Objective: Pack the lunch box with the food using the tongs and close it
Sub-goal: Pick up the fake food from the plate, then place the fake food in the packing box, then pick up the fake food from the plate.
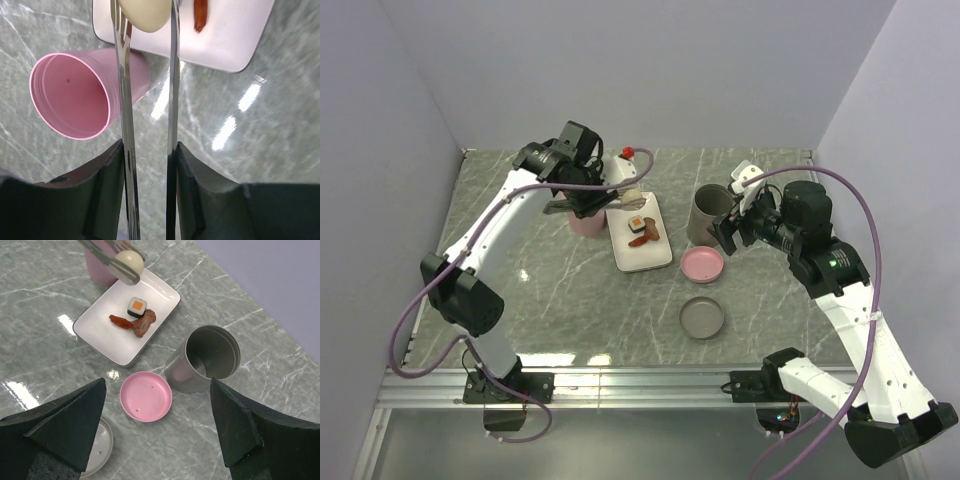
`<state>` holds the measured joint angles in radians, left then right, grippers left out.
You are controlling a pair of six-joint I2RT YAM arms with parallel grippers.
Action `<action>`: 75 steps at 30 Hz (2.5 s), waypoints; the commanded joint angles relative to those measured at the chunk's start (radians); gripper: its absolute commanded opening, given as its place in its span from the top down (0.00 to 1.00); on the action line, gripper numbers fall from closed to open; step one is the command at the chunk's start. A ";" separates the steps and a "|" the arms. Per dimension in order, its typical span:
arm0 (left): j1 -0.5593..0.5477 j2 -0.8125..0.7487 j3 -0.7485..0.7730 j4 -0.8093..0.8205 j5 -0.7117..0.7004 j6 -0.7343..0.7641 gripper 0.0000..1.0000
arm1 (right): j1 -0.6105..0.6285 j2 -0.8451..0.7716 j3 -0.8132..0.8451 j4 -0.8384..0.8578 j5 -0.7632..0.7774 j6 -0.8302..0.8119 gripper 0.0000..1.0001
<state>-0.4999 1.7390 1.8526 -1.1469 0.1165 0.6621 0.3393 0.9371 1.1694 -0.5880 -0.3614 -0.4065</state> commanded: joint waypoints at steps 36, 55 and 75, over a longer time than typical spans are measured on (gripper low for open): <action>0.353 -0.173 -0.164 0.167 0.204 -0.295 0.60 | -0.054 0.081 0.081 -0.038 -0.068 0.086 0.00; 0.363 -0.173 -0.066 0.127 0.264 -0.303 0.31 | -0.056 0.086 0.095 -0.047 -0.085 0.084 0.00; 0.106 -0.004 -0.036 0.087 0.258 -0.170 0.36 | -0.054 0.100 0.111 -0.075 -0.088 0.081 0.00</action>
<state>-0.3908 1.6669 1.7939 -1.0790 0.3840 0.4648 0.2935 1.0454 1.2392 -0.6567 -0.4538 -0.3222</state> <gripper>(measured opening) 0.644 0.996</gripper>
